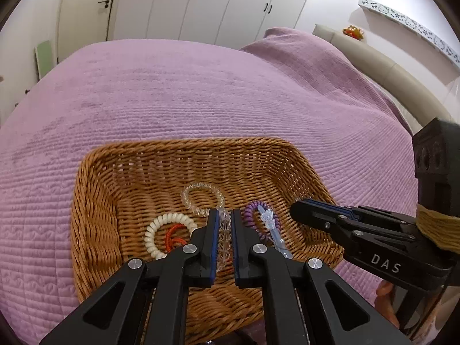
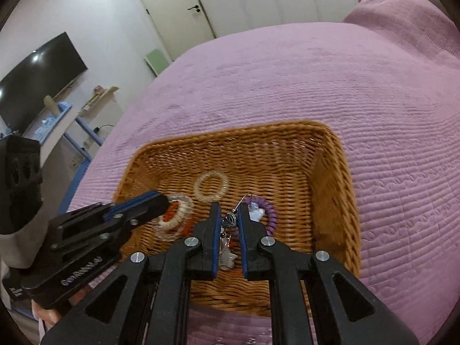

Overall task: Organize jewelry
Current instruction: 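Open both tools to drop the bracelet and earring into the basket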

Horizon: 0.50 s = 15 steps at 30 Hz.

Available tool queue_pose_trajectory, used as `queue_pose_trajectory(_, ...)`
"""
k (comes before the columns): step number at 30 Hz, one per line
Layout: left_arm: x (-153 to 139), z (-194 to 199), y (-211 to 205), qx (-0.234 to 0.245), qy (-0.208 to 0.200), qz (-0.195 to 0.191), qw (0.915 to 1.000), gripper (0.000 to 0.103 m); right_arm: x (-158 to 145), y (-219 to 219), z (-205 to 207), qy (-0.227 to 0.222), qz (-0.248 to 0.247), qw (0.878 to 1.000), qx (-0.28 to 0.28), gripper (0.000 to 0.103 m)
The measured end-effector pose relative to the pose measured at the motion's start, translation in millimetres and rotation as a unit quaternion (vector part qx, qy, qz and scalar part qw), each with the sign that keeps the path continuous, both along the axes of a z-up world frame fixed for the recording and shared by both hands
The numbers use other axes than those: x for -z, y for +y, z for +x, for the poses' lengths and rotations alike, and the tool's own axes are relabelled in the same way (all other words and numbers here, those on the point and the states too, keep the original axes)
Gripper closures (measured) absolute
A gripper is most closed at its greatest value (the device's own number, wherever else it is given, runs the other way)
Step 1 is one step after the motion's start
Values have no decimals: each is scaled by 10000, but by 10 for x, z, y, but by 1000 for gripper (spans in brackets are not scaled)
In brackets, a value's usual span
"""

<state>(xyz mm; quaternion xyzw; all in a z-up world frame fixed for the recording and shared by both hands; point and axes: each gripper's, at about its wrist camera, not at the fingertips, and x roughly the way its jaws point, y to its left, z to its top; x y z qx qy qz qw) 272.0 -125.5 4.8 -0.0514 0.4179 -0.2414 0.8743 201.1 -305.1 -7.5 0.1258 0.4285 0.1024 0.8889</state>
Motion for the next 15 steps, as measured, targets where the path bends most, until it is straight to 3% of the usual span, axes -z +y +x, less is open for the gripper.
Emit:
queue_pose_trajectory(2, 10, -10, 5, -41, -30, 44, 10000, 85, 27, -37, -12, 92, -35, 9999, 18, 74)
queue_pose_trajectory(3, 3, -37, 27, -49, -61, 64, 9999, 73, 28, -60, -32, 69, -21, 10000, 44, 68)
queue_pose_trajectory(5, -38, -104, 63, -94, -130, 71, 9998, 56, 0, -93, -65, 28, -52, 10000, 76, 68)
queue_pose_trajectory(9, -180, -317, 193, -78, -285, -159, 9994, 55, -99, -135, -187, -43, -8, 10000, 28, 68)
queue_pose_trajectory(15, -412, -858, 455, -52, -717, -449, 9964, 55, -360, -157, -678, -511, -54, 9987, -44, 68)
